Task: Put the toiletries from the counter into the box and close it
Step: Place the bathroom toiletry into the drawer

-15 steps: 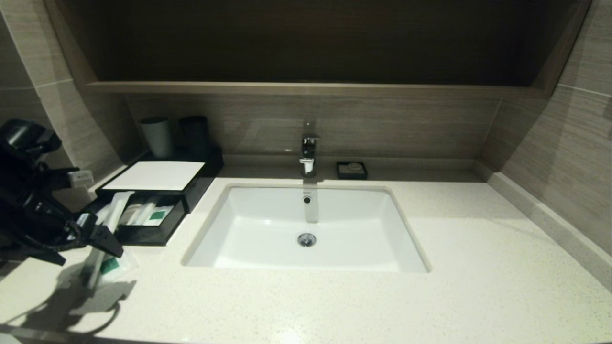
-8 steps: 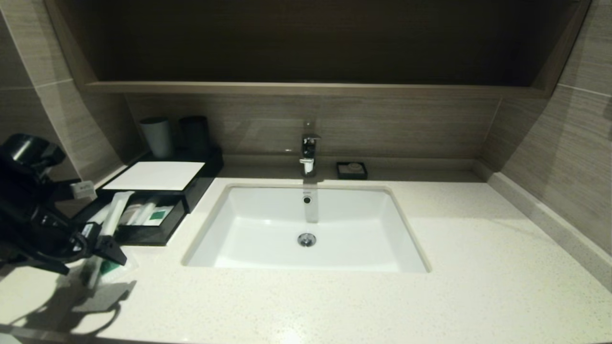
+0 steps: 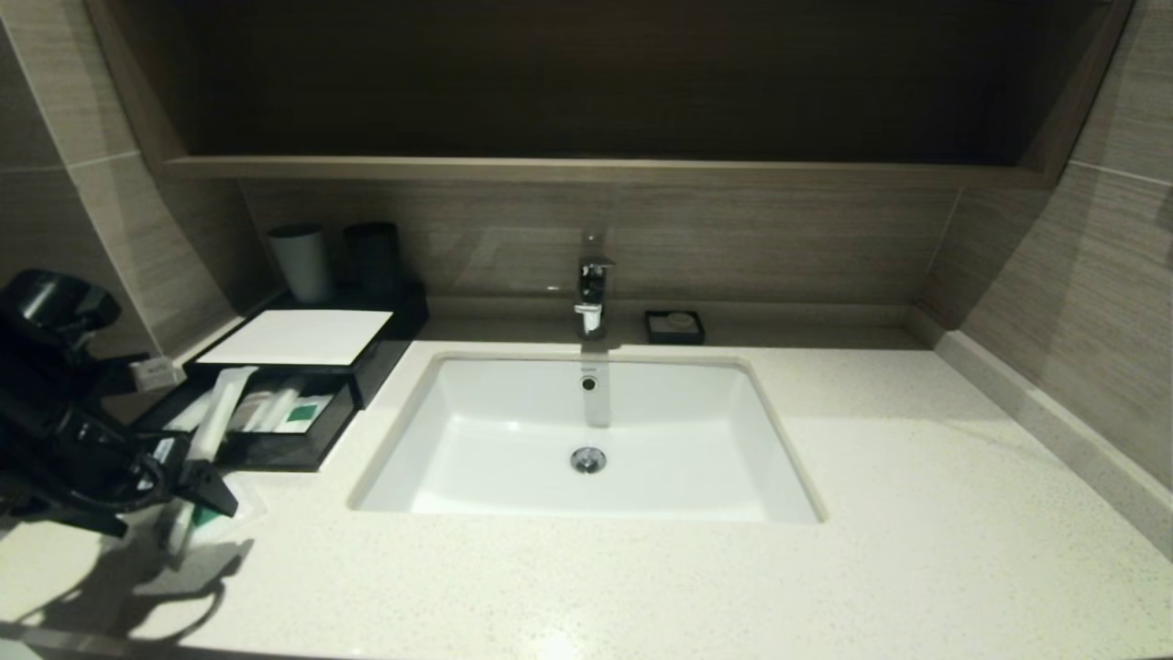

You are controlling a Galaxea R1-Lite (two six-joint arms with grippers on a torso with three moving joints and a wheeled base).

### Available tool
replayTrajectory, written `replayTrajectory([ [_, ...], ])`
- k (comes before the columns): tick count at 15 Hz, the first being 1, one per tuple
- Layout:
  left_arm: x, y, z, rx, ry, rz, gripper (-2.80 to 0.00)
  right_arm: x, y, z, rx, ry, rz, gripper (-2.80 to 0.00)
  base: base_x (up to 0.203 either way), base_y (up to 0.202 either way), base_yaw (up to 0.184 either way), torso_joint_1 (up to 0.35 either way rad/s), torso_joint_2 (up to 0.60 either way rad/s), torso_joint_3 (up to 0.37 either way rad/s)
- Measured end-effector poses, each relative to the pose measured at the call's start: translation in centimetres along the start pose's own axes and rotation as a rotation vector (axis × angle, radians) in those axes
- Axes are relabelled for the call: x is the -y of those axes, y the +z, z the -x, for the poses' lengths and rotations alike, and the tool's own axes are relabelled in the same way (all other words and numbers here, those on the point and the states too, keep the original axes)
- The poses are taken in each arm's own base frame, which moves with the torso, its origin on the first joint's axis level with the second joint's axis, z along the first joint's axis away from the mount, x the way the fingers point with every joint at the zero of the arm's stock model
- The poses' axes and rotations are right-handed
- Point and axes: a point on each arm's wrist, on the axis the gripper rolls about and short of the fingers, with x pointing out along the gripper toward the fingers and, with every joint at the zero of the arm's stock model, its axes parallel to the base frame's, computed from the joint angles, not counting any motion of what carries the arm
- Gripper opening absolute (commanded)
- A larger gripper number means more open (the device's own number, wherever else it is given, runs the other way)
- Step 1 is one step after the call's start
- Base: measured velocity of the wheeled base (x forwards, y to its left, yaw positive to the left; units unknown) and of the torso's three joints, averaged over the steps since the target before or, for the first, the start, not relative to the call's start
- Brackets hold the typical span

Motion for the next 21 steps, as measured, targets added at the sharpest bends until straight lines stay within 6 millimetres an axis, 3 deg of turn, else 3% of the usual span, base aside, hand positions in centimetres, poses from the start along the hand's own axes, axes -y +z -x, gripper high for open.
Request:
replayTrajectory([
  [21, -0.7, 0.2, -2.6, 0.013, 0.002, 0.008, 0.0, 0.0, 0.0, 0.0, 0.0, 0.0, 0.0, -2.8, 0.0, 0.0, 0.0, 0.0, 0.0, 0.0],
])
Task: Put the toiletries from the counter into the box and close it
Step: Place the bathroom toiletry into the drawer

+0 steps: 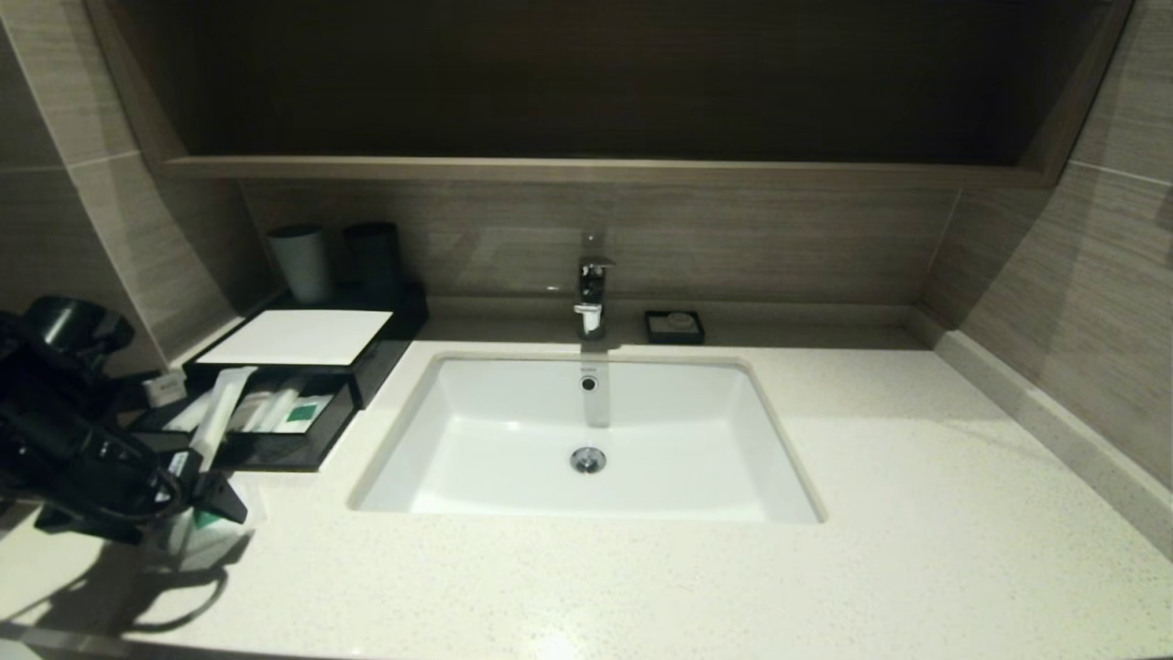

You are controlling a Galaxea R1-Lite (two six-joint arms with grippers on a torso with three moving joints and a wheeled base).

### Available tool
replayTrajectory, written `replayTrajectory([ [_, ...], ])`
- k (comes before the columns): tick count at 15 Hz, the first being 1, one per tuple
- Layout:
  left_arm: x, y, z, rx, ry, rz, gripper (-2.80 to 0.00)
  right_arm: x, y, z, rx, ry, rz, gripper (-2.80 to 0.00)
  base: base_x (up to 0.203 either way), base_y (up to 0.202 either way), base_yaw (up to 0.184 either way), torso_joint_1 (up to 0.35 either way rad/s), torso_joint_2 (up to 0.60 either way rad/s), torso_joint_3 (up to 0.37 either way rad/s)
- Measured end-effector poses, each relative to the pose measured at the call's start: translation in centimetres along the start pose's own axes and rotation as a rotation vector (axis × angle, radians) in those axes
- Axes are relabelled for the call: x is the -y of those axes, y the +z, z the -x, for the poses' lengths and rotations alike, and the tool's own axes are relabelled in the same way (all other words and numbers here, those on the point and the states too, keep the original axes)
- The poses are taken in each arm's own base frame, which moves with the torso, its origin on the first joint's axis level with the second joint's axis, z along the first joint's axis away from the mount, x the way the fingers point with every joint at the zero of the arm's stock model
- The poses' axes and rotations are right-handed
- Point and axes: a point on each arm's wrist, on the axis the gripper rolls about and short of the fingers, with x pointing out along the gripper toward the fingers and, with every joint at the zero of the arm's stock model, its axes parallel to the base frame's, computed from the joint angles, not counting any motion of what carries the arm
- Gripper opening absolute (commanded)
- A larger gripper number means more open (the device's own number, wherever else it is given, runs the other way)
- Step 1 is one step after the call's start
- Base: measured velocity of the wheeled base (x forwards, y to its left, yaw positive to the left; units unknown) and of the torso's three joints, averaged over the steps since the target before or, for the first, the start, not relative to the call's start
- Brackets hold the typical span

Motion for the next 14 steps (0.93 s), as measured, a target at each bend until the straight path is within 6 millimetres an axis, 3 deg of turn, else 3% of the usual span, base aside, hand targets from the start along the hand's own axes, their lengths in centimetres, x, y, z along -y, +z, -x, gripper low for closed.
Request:
replayTrajectory([
  [1, 0.01, 0.01, -0.03, -0.001, 0.0, 0.0, -2.8, 0.0, 0.0, 0.0, 0.0, 0.0, 0.0, -2.8, 0.0, 0.0, 0.0, 0.0, 0.0, 0.0],
  [14, 0.0, 0.23, 0.51, 0.023, 0.005, -0.007, -2.8, 0.0, 0.0, 0.0, 0.0, 0.0, 0.0, -2.8, 0.0, 0.0, 0.0, 0.0, 0.0, 0.0],
])
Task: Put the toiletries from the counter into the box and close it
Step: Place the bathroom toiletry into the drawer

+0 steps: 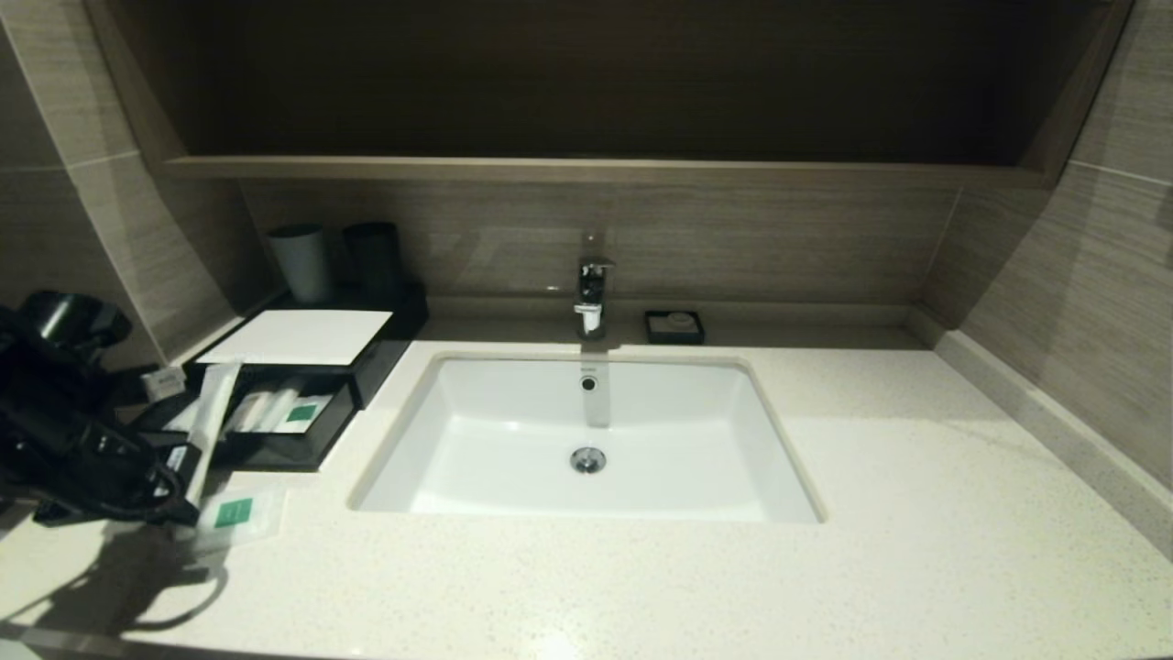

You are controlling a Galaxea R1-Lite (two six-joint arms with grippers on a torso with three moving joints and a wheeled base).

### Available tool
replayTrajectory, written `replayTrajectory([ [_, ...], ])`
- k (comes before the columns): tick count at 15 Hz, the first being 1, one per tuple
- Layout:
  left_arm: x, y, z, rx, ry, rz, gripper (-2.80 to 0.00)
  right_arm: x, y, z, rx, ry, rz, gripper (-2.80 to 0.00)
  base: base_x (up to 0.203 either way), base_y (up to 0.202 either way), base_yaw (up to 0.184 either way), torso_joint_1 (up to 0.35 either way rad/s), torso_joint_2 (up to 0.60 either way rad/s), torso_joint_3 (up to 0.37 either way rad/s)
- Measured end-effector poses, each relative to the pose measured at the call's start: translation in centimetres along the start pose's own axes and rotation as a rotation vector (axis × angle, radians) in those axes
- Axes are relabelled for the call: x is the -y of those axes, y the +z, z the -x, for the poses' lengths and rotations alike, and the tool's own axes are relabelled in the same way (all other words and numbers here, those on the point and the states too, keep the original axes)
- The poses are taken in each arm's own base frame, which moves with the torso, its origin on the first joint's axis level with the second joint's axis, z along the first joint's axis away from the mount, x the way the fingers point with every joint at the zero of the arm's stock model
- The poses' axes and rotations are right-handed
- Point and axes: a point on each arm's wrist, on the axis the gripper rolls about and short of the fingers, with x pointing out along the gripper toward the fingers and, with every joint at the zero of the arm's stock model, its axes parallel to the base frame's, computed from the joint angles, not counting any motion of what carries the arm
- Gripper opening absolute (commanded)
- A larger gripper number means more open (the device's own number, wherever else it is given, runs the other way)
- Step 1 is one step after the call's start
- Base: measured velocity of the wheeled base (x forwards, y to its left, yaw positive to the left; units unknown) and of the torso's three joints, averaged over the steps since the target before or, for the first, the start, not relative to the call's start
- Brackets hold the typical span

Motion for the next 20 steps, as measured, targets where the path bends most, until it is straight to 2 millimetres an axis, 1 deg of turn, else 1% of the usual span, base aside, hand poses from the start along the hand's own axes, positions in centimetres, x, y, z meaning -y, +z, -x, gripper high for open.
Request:
replayTrajectory([
  [4, 0.1, -0.1, 1.5, 0.037, 0.016, -0.02, -2.8, 0.0, 0.0, 0.0, 0.0, 0.0, 0.0, -2.8, 0.0, 0.0, 0.0, 0.0, 0.0, 0.0],
  [7, 0.1, -0.5, 3.3, 0.051, 0.024, -0.062, -2.8, 0.0, 0.0, 0.0, 0.0, 0.0, 0.0, -2.8, 0.0, 0.0, 0.0, 0.0, 0.0, 0.0],
  [9, -0.1, -0.2, 4.9, 0.059, 0.031, -0.077, -2.8, 0.0, 0.0, 0.0, 0.0, 0.0, 0.0, -2.8, 0.0, 0.0, 0.0, 0.0, 0.0, 0.0],
  [12, -0.4, 0.9, 7.8, 0.059, 0.044, -0.13, -2.8, 0.0, 0.0, 0.0, 0.0, 0.0, 0.0, -2.8, 0.0, 0.0, 0.0, 0.0, 0.0, 0.0],
  [15, -0.8, 1.2, 9.9, -0.044, 0.04, -0.218, -2.8, 0.0, 0.0, 0.0, 0.0, 0.0, 0.0, -2.8, 0.0, 0.0, 0.0, 0.0, 0.0, 0.0],
  [17, -1.1, 1.4, 10.1, -0.144, 0.051, -0.264, -2.8, 0.0, 0.0, 0.0, 0.0, 0.0, 0.0, -2.8, 0.0, 0.0, 0.0, 0.0, 0.0, 0.0],
  [20, -1.5, 2.3, 9.2, -0.213, 0.052, -0.281, -2.8, 0.0, 0.0, 0.0, 0.0, 0.0, 0.0, -2.8, 0.0, 0.0, 0.0, 0.0, 0.0, 0.0],
])
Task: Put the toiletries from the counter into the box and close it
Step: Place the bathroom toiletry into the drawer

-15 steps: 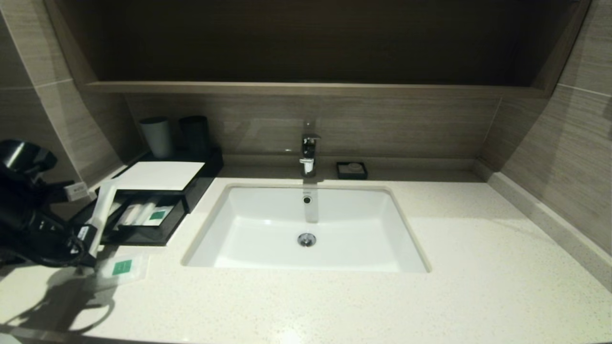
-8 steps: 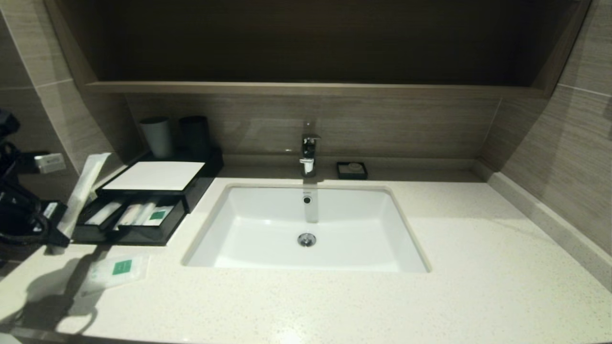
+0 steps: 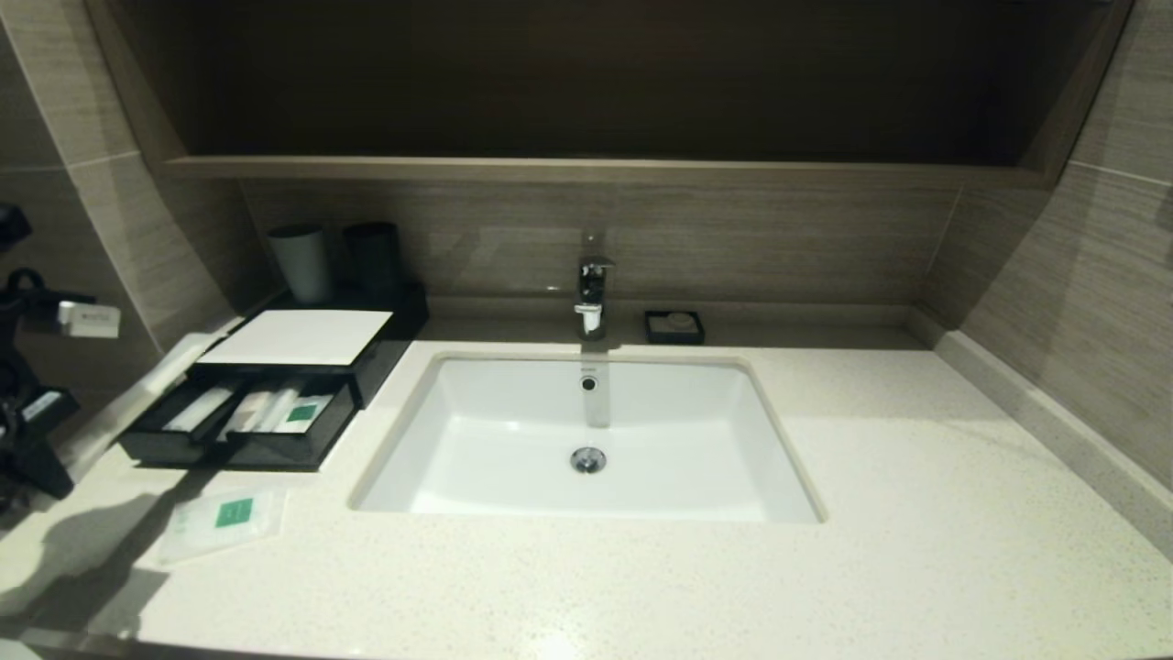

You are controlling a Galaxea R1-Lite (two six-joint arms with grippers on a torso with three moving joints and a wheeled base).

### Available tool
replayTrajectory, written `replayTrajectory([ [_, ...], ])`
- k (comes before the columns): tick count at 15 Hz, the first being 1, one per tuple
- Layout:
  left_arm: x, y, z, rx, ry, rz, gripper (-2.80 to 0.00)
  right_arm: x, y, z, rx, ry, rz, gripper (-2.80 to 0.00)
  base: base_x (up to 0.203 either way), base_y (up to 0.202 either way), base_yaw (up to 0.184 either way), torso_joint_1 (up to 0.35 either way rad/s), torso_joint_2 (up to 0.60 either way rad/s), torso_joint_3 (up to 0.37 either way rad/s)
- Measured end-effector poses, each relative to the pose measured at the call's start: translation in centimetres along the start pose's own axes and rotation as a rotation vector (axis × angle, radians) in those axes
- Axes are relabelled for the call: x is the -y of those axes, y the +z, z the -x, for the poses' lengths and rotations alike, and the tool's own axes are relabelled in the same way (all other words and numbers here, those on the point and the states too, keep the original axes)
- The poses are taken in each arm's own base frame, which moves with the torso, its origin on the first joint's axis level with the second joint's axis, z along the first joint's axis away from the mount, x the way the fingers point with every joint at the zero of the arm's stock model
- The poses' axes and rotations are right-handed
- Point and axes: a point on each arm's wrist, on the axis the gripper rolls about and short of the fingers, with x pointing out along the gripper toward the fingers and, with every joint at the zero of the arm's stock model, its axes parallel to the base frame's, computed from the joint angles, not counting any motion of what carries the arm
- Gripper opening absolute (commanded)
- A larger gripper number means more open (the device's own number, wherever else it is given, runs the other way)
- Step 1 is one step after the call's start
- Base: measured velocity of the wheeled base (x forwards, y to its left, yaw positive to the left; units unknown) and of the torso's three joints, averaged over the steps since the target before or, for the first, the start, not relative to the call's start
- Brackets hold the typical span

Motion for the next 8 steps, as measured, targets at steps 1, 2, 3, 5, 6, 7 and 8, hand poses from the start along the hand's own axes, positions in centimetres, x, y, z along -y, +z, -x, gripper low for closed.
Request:
replayTrajectory([
  [1, -0.2, 0.3, -0.4, -0.019, -0.009, -0.008, -2.8, 0.0, 0.0, 0.0, 0.0, 0.0, 0.0, -2.8, 0.0, 0.0, 0.0, 0.0, 0.0, 0.0],
  [2, -0.3, 0.6, -0.8, -0.03, -0.015, -0.011, -2.8, 0.0, 0.0, 0.0, 0.0, 0.0, 0.0, -2.8, 0.0, 0.0, 0.0, 0.0, 0.0, 0.0],
  [3, -0.5, 0.8, -1.1, -0.039, -0.02, -0.011, -2.8, 0.0, 0.0, 0.0, 0.0, 0.0, 0.0, -2.8, 0.0, 0.0, 0.0, 0.0, 0.0, 0.0],
  [5, -0.7, 1.1, -1.6, -0.056, -0.028, -0.012, -2.8, 0.0, 0.0, 0.0, 0.0, 0.0, 0.0, -2.8, 0.0, 0.0, 0.0, 0.0, 0.0, 0.0],
  [6, -0.7, 1.2, -1.8, -0.068, -0.032, -0.013, -2.8, 0.0, 0.0, 0.0, 0.0, 0.0, 0.0, -2.8, 0.0, 0.0, 0.0, 0.0, 0.0, 0.0],
  [7, -0.8, 1.5, -2.0, -0.079, -0.033, -0.015, -2.8, 0.0, 0.0, 0.0, 0.0, 0.0, 0.0, -2.8, 0.0, 0.0, 0.0, 0.0, 0.0, 0.0],
  [8, -0.9, 1.7, -2.0, -0.092, -0.032, -0.016, -2.8, 0.0, 0.0, 0.0, 0.0, 0.0, 0.0, -2.8, 0.0, 0.0, 0.0, 0.0, 0.0, 0.0],
])
